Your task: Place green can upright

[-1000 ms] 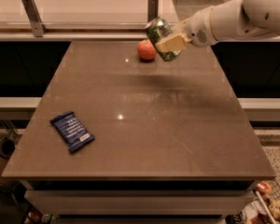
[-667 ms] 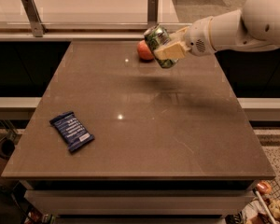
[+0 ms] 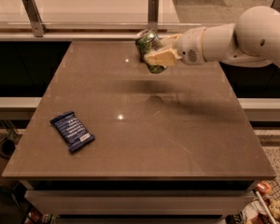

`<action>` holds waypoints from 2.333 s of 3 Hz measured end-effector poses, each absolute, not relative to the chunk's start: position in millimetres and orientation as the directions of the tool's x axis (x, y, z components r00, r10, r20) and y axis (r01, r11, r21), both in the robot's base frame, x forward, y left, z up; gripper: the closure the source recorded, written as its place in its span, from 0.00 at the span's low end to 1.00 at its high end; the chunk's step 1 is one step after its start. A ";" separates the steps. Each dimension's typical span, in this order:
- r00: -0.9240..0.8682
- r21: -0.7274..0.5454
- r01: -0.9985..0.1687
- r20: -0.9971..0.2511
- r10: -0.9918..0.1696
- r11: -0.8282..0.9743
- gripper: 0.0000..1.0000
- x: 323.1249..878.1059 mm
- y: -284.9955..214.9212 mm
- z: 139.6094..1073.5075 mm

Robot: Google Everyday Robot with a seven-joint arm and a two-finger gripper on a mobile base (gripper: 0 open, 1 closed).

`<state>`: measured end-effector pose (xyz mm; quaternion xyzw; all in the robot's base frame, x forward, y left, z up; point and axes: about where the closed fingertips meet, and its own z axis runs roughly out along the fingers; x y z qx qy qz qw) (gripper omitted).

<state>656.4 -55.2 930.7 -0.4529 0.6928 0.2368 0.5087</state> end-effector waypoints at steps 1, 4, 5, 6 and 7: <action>-0.044 -0.143 -0.873 -0.929 -0.367 0.466 1.00 652.5 -44.3 937.8; -0.018 -0.117 -0.893 -0.955 -0.295 0.434 1.00 662.8 -28.0 940.1; 0.001 -0.105 -0.902 -0.970 -0.242 0.419 1.00 662.3 -23.7 938.3; 0.040 -0.094 -0.908 -0.990 -0.139 0.408 1.00 661.3 -20.8 936.2; 0.063 -0.098 -0.901 -0.993 -0.096 0.422 1.00 658.8 -22.4 935.4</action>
Offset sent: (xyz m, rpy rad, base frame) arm 0.0000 0.0272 0.0146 0.0861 -0.0596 0.0582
